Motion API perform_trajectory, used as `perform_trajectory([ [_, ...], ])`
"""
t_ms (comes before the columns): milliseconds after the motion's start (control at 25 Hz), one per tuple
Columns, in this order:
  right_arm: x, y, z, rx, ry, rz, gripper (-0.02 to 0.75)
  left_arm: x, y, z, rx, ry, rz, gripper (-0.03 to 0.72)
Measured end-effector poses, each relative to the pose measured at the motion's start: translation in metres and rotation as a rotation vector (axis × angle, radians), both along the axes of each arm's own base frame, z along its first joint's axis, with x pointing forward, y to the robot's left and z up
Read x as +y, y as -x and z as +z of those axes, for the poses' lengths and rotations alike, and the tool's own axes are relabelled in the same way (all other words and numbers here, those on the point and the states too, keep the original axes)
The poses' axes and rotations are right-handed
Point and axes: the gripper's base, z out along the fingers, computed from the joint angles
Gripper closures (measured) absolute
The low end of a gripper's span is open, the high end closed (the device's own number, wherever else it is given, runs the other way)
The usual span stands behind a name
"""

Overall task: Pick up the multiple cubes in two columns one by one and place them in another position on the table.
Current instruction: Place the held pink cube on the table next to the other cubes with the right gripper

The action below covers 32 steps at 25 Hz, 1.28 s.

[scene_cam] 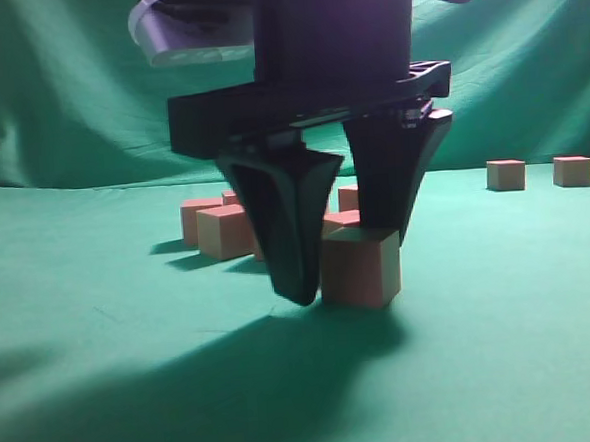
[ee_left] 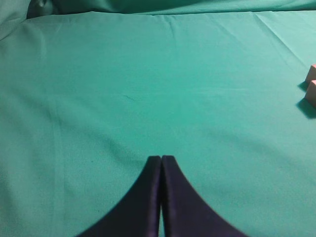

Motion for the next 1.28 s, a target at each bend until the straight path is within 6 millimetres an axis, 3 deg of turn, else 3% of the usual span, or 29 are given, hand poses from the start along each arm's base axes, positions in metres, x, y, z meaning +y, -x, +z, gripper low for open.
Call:
perform_trajectory([
  [80,0.0,0.0,0.0,0.0,0.0,0.0,0.176,0.0,0.0,0.0,0.0,0.0,0.0,0.688],
  [240,0.0,0.0,0.0,0.003,0.005,-0.001,0.192,0.0,0.0,0.0,0.0,0.0,0.0,0.688],
  [280,-0.001,0.0,0.0,0.004,0.007,-0.001,0.15,0.0,0.0,0.0,0.0,0.0,0.0,0.688],
  [480,-0.002,0.001,0.002,0.004,0.009,-0.003,0.167,0.0,0.0,0.0,0.0,0.0,0.0,0.688],
  [760,-0.008,0.006,0.032,-0.032,-0.037,-0.013,0.167,0.0,0.0,0.0,0.0,0.0,0.0,0.688],
  [880,-0.013,0.01,0.061,-0.065,-0.106,-0.025,0.167,0.0,0.0,0.0,0.0,0.0,0.0,0.688],
  [1080,-0.025,0.017,0.135,-0.169,-0.251,-0.049,0.167,0.0,0.0,0.0,0.0,0.0,0.0,0.688],
  [1160,-0.038,0.018,0.163,-0.21,-0.298,-0.078,0.167,0.0,0.0,0.0,0.0,0.0,0.0,0.688],
  [1280,-0.073,0.016,0.198,-0.29,-0.35,-0.159,0.167,0.0,0.0,0.0,0.0,0.0,0.0,0.688],
])
